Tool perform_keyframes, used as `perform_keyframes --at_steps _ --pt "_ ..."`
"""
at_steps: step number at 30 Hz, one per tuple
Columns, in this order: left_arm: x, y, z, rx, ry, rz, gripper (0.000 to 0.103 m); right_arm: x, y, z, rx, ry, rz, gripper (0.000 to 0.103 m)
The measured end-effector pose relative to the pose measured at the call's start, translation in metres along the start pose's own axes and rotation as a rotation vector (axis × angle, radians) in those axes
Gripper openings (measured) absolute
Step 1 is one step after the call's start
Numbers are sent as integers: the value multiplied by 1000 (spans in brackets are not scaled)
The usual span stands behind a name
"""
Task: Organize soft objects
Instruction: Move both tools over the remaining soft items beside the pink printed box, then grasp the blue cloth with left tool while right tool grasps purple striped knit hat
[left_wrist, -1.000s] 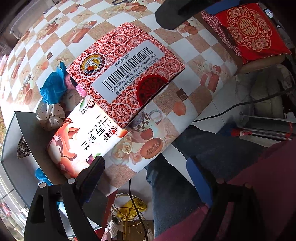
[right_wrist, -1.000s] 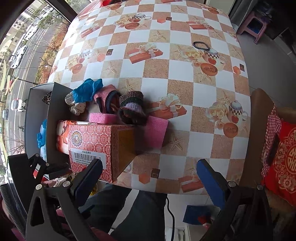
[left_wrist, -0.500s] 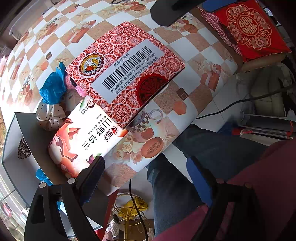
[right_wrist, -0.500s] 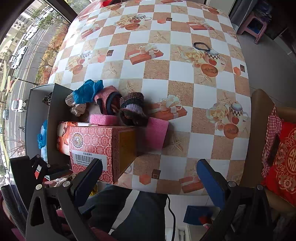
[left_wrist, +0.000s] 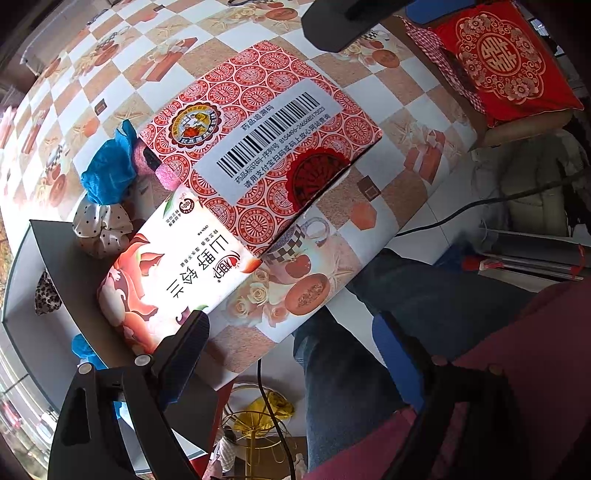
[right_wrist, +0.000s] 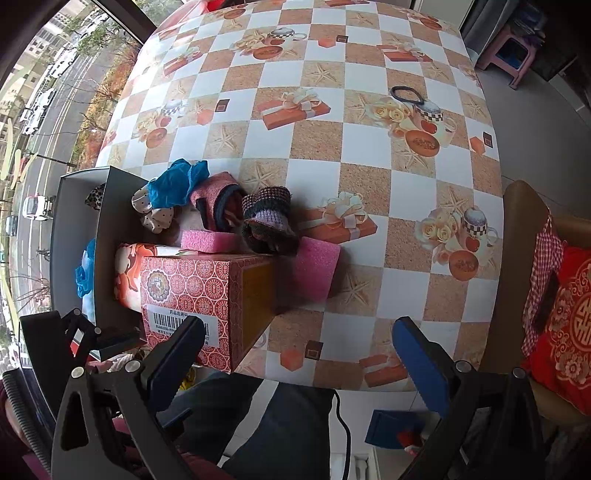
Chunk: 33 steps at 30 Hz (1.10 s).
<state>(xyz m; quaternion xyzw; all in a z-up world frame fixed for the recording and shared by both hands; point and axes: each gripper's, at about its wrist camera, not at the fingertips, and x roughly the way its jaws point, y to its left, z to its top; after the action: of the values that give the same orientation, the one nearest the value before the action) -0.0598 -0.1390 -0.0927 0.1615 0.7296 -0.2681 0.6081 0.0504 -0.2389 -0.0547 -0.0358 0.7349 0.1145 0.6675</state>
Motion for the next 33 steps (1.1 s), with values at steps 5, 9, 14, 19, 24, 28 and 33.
perform_keyframes --at_steps 5,9,14,19,24,28,33 --pt "0 4 1 -16 -1 4 92 1 1 1 -1 2 1 102" --pt "1 7 1 -27 1 4 92 1 1 1 -1 1 1 102" --pt "1 7 2 -26 2 3 92 3 5 4 -9 3 1 102" --pt "-6 24 -1 -66 -15 14 92 6 4 10 -12 11 8 102" --pt "-25 73 2 -186 -65 81 92 16 -1 34 -3 21 20 102" --pt "-34 114 22 -264 -97 166 92 39 2 63 -24 63 34 102" --pt "-30 146 59 -285 -104 245 92 87 10 94 -65 174 42 102"
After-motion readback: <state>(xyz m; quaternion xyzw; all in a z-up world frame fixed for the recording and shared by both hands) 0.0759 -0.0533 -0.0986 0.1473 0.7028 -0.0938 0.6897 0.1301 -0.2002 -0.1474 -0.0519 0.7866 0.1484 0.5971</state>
